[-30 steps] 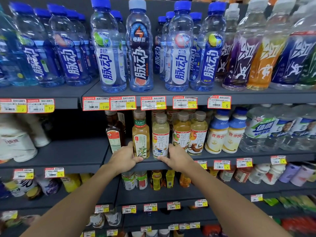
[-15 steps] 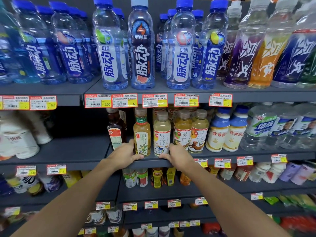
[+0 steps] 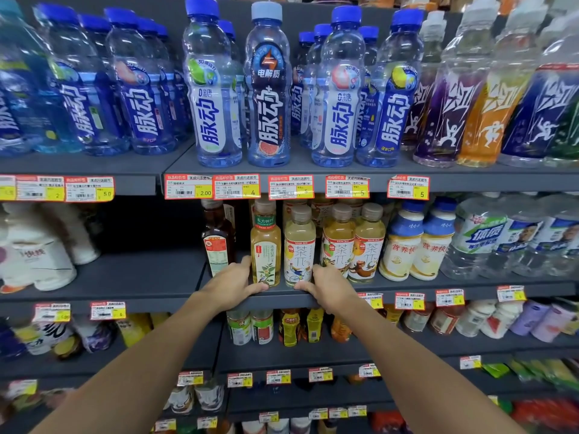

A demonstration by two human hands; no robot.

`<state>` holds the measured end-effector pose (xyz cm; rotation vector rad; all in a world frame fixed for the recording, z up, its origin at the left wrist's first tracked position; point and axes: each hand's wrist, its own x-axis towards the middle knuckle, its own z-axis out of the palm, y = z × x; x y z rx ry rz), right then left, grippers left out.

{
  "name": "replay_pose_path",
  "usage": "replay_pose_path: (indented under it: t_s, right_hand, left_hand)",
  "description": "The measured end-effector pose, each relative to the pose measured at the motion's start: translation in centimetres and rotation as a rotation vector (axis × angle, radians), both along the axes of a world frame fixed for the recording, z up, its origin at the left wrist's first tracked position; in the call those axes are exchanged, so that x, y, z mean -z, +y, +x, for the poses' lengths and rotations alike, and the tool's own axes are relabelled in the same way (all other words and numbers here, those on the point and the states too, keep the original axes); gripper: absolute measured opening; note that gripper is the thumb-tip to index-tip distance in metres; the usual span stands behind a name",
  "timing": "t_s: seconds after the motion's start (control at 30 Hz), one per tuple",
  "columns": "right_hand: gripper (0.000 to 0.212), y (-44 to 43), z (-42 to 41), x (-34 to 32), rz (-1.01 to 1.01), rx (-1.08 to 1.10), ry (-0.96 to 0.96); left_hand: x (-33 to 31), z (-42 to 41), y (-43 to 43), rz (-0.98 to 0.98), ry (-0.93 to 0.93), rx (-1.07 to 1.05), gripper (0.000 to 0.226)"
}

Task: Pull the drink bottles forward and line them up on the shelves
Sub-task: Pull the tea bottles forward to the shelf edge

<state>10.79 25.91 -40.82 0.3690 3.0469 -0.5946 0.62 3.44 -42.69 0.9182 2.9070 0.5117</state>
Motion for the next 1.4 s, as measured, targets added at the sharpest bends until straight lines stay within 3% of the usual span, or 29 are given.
replay_pose_path:
  t_s: [0.13,0.27,0.33,0.47,0.57,0.67,0.87,1.03,1.2,1.4]
  right_hand:
    - [0.063,-0.5,0.9,0.9,0.109,0.086,0.158]
    - [0.066,-1.3,1.1,1.7,0.178,0.136,0.317]
    - [0.068,-2.0,0.8,1.9,0.192,0.151,0.351]
    - [0.07,-3.6,0.3,2.8,0.235,0.194,0.384]
    - [0.07,-4.7,0.2,3.5,0.266,0.213,0.353]
    - [0.073,-5.9,-0.2,3.5,0.293,0.201,0.363]
    - [0.076,-8.9,-1.2,3.4,0.336,0.191,0.337]
    - [0.065,-9.6,-1.8,3.5,0.272,0.236,0.353]
    - [0.065,-9.5,-1.9,3.5,0.294,0.233,0.346]
    - [0.063,-9.6,-1.9,3.5,0.282,0.228,0.342]
  left_hand:
    - [0.0,0.9,-0.9,0.062,0.063,-0.028,0.07]
    - [0.9,2.3,-3.5,0.306,0.226,-0.178,0.038]
    - [1.4,3.1,-4.5,0.42,0.282,-0.291,0.032]
    - [1.1,3.5,-4.3,0.614,0.165,-0.531,0.057]
    - [0.7,2.8,-3.0,0.619,0.161,-0.607,0.088]
    - [0.3,2.1,-1.8,0.603,0.151,-0.664,0.096]
    - [0.5,0.9,-1.4,0.602,0.16,-0.657,0.077]
    - [1.2,-0.2,-2.8,0.658,0.094,-0.545,0.072]
    - [1.2,-1.5,-5.2,0.692,-0.143,-0.356,0.078]
    - [0.9,-1.1,-4.6,0.762,-0.168,-0.335,0.104]
